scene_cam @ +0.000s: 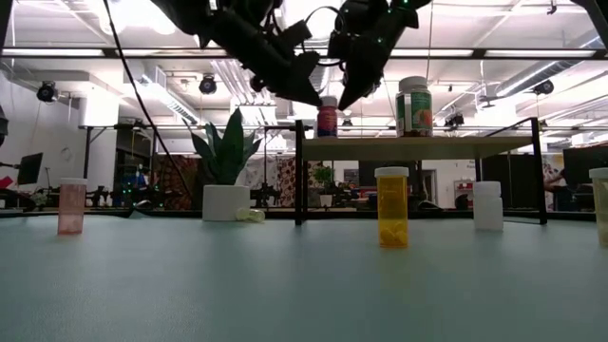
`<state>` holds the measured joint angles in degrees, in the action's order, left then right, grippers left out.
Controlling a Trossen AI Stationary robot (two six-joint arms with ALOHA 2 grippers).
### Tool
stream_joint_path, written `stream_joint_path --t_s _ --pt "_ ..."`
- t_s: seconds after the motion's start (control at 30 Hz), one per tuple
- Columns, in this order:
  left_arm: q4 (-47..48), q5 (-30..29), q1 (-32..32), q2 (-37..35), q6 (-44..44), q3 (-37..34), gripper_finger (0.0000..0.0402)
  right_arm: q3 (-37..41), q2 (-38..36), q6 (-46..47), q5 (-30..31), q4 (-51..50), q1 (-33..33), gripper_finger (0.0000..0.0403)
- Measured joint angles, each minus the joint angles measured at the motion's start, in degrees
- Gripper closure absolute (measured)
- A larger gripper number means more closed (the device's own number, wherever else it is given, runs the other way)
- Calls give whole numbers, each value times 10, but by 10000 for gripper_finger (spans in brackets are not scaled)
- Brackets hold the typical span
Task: Pick and place medicine bottles onto shelf by color
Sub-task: Put the pink pill bottle on the shelf
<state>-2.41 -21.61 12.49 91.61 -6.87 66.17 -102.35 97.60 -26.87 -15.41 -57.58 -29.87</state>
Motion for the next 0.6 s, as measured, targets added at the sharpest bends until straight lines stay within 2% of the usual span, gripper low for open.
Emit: stream_joint_path --t_s 0.3,0.5,0.6 --pt "2 -3 13 2 1 0 401 0 0 15 5 -7 31 394" --pt "23 -2 -4 2 3 0 401 1 -18 47 66 -24 30 394" --pt "28 -2 -7 2 2 0 401 1 -28 53 69 -25 30 394"
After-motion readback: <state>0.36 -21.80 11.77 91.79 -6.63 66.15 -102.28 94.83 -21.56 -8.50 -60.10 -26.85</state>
